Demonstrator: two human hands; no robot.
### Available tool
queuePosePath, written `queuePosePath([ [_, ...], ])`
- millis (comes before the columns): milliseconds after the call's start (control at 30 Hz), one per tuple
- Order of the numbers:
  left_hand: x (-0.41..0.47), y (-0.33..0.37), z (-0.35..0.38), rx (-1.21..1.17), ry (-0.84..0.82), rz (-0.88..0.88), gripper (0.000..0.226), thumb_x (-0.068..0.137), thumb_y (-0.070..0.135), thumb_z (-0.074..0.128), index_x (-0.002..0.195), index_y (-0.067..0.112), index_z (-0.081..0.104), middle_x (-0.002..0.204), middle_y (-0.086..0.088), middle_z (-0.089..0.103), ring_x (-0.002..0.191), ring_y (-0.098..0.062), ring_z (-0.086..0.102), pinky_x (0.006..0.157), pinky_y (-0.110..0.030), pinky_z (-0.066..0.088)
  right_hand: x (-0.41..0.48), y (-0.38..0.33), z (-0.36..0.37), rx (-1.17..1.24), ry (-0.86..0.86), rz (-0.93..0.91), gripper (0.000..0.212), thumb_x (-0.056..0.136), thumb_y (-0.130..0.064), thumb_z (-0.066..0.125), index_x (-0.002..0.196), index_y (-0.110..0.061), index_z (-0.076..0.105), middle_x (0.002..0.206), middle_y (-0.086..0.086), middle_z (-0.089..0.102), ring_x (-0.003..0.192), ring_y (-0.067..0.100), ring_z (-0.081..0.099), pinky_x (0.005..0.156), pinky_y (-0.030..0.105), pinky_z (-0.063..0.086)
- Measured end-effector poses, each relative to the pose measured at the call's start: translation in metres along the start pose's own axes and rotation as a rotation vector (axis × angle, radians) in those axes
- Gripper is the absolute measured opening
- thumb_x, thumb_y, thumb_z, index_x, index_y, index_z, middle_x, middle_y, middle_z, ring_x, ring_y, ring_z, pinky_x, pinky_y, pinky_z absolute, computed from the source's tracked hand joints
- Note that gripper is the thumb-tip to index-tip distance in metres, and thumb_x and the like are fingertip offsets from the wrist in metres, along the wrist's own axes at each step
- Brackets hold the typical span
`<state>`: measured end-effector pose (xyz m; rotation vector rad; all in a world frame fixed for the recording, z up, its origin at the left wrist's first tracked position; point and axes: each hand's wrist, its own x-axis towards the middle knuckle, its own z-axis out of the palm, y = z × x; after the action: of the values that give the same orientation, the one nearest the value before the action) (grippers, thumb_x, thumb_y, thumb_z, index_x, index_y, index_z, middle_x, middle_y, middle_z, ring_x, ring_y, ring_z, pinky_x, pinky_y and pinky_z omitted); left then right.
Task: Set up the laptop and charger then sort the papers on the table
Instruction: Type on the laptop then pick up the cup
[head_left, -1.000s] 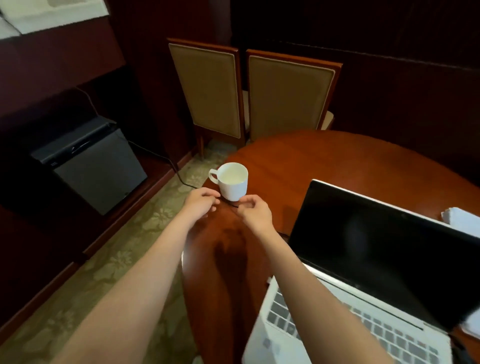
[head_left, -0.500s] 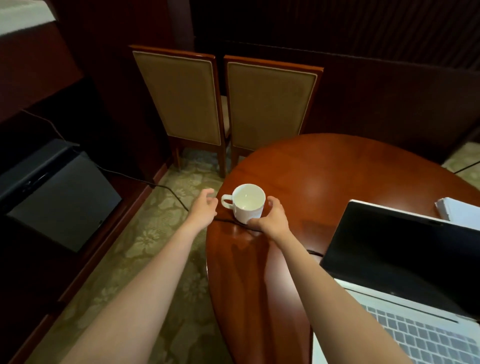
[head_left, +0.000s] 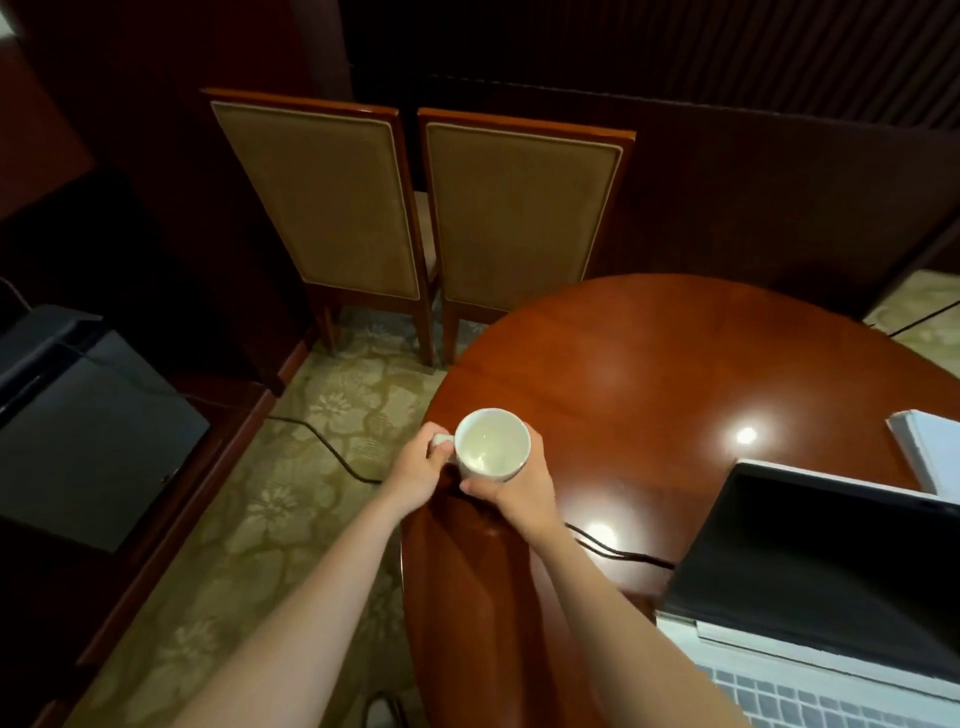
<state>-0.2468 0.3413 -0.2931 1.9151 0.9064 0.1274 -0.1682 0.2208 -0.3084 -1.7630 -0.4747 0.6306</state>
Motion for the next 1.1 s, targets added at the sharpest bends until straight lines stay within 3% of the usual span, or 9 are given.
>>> queuePosePath([
  [67, 0.008, -0.002, -0.004, 0.005, -0.025, 0.025, 0.012, 0.099, 0.015, 0.039, 0.091, 0.016, 0.048, 0.083, 0.002, 0.051, 0.086, -0.021, 0.049, 0.069, -0.025, 0.039, 0.001, 0.001, 0.006, -0.011, 0.055, -0.011, 0.087, 0.043, -0.026, 0.080, 0.118, -0.035, 0.037, 0.121, -0.009, 0.054, 0.110, 0.008, 0.052, 0.085, 0.013, 0.041],
  [167, 0.025, 0.002, -0.016, -0.023, -0.111, 0.040, 0.015, 0.098, 0.015, 0.039, 0.087, 0.016, 0.050, 0.091, -0.002, 0.055, 0.099, -0.028, 0.054, 0.093, -0.043, 0.047, 0.005, -0.002, 0.015, 0.003, 0.153, 0.004, 0.090, 0.040, -0.037, 0.081, 0.120, -0.037, 0.041, 0.121, -0.012, 0.057, 0.112, 0.010, 0.055, 0.096, 0.033, 0.046],
  [233, 0.039, 0.012, -0.024, -0.023, -0.156, 0.066, 0.014, 0.098, 0.014, 0.039, 0.089, 0.015, 0.050, 0.095, -0.005, 0.055, 0.104, -0.031, 0.054, 0.097, -0.048, 0.044, 0.015, -0.011, 0.021, 0.031, 0.217, 0.004, 0.091, 0.037, -0.040, 0.079, 0.121, -0.037, 0.042, 0.121, -0.012, 0.057, 0.113, 0.011, 0.055, 0.099, 0.040, 0.045],
  [467, 0.100, 0.061, -0.045, 0.007, -0.182, 0.183, 0.013, 0.099, 0.019, 0.039, 0.095, 0.015, 0.050, 0.099, -0.004, 0.055, 0.105, -0.026, 0.055, 0.098, -0.046, 0.045, 0.067, -0.051, 0.014, 0.000, 0.352, -0.059, 0.095, 0.039, -0.041, 0.078, 0.127, -0.030, 0.044, 0.122, -0.012, 0.055, 0.113, 0.009, 0.054, 0.099, 0.038, 0.046],
  [600, 0.142, 0.093, -0.042, -0.001, -0.222, 0.215, 0.014, 0.099, 0.021, 0.038, 0.097, 0.015, 0.051, 0.096, 0.000, 0.054, 0.103, -0.023, 0.055, 0.098, -0.042, 0.046, 0.115, -0.068, -0.008, -0.019, 0.372, -0.135, 0.075, 0.043, -0.031, 0.081, 0.114, -0.030, 0.056, 0.108, -0.010, 0.063, 0.101, 0.010, 0.060, 0.090, 0.038, 0.052],
  [700, 0.179, 0.113, -0.031, -0.049, -0.242, 0.219, 0.013, 0.099, 0.022, 0.040, 0.098, 0.017, 0.051, 0.097, 0.001, 0.054, 0.101, -0.020, 0.054, 0.098, -0.040, 0.047, 0.155, -0.075, -0.032, -0.034, 0.345, -0.176, 0.056, 0.050, -0.016, 0.082, 0.100, -0.031, 0.060, 0.094, -0.009, 0.064, 0.089, 0.003, 0.061, 0.078, 0.028, 0.053],
  [800, 0.218, 0.131, -0.013, -0.088, -0.235, 0.201, 0.010, 0.099, 0.023, 0.042, 0.097, 0.020, 0.052, 0.101, 0.001, 0.055, 0.104, -0.020, 0.054, 0.098, -0.038, 0.047, 0.197, -0.076, -0.058, -0.063, 0.327, -0.189, 0.060, 0.047, -0.018, 0.081, 0.104, -0.026, 0.061, 0.098, -0.005, 0.064, 0.092, 0.008, 0.061, 0.079, 0.026, 0.053],
  [933, 0.270, 0.150, 0.014, -0.155, -0.247, 0.168, 0.009, 0.098, 0.021, 0.044, 0.096, 0.021, 0.053, 0.097, 0.002, 0.055, 0.102, -0.019, 0.055, 0.096, -0.037, 0.048, 0.251, -0.071, -0.086, -0.070, 0.317, -0.204, 0.059, 0.050, -0.011, 0.080, 0.101, -0.031, 0.058, 0.097, -0.008, 0.061, 0.092, -0.001, 0.059, 0.077, 0.011, 0.050],
  [1100, 0.317, 0.161, 0.046, -0.187, -0.245, 0.148, 0.010, 0.098, 0.020, 0.045, 0.093, 0.021, 0.054, 0.092, 0.002, 0.055, 0.101, -0.022, 0.056, 0.096, -0.041, 0.049, 0.300, -0.053, -0.111, -0.088, 0.315, -0.203, 0.070, 0.047, -0.026, 0.079, 0.112, -0.010, 0.060, 0.105, 0.008, 0.063, 0.100, 0.021, 0.061, 0.085, 0.028, 0.052],
])
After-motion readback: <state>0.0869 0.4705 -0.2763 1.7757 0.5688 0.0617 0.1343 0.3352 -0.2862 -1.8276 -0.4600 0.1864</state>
